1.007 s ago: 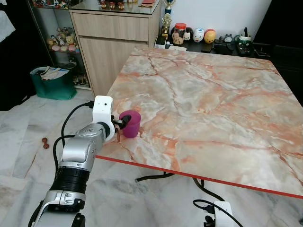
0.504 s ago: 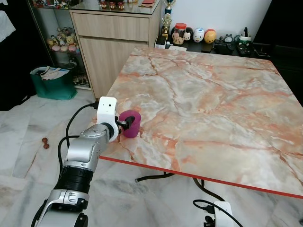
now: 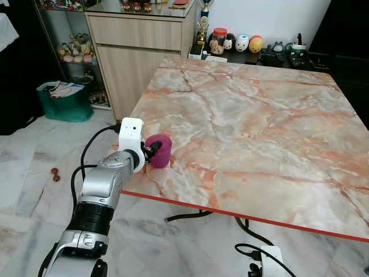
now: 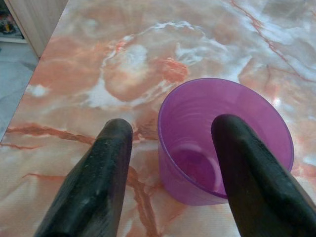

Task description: Setting the table

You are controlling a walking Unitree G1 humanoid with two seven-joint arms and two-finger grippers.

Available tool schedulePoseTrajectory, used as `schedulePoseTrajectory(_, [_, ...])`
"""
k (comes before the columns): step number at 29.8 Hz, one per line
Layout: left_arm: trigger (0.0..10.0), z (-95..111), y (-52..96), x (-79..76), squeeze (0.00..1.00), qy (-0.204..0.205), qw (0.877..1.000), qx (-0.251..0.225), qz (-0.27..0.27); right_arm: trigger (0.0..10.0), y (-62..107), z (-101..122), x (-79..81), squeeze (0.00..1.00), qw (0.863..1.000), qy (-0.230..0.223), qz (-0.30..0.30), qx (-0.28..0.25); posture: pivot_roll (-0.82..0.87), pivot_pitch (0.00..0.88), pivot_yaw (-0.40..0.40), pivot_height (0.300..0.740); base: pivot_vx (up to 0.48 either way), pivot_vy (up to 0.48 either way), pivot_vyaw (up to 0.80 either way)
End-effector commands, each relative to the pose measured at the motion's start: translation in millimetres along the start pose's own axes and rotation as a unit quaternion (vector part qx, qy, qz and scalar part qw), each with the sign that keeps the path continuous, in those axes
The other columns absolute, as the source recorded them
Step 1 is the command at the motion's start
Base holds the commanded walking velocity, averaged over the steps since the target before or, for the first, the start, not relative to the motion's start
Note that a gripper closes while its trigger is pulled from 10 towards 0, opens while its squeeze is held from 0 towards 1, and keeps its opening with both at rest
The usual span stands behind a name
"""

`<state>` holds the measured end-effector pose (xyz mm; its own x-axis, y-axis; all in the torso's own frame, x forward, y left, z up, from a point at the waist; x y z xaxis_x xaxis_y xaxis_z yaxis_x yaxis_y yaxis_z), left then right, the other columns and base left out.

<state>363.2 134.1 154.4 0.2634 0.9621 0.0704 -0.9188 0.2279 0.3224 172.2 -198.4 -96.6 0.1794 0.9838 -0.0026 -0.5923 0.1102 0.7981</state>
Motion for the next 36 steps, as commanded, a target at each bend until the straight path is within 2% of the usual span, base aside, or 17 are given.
schedulePoseTrajectory(1, [0.0, 4.5, -0.9, -1.0, 0.00, -0.013, 1.000, 0.001, -0.003, 10.0, 0.1, -0.7, -1.7, 0.00, 1.000, 0.001, -0.001, 0.003, 0.13, 0.000, -0.037, 0.728, 0.000, 0.000, 0.00])
schedulePoseTrajectory(25, [0.0, 5.3, 0.4, -1.5, 0.00, -0.021, 1.000, 0.013, -0.014, 10.0, 0.0, -0.2, -1.4, 0.00, 1.000, 0.003, 0.001, 0.003, 0.14, 0.000, -0.041, 0.728, 0.000, 0.000, 0.00])
schedulePoseTrajectory(36, [0.0, 8.1, 1.0, -6.0, 0.00, -0.021, 1.000, 0.000, -0.022, 10.0, 0.1, -0.7, -1.3, 0.00, 1.000, 0.004, 0.001, 0.003, 0.14, 0.000, -0.041, 0.728, 0.000, 0.000, 0.00])
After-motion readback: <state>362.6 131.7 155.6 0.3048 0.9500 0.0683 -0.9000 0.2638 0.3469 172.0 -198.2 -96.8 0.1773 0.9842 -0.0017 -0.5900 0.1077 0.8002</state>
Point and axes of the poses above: a point about 5 cm out from each wrist's last joint towards the gripper, its own y axis pointing back from the gripper into the wrist, its own z axis along the axis of the wrist's last joint, x = y × z, the point moved 1 cm from there along -y, pointing out of the wrist towards the gripper, and after that the axes turned 7 degrees about -y, right-handed, at the moved point
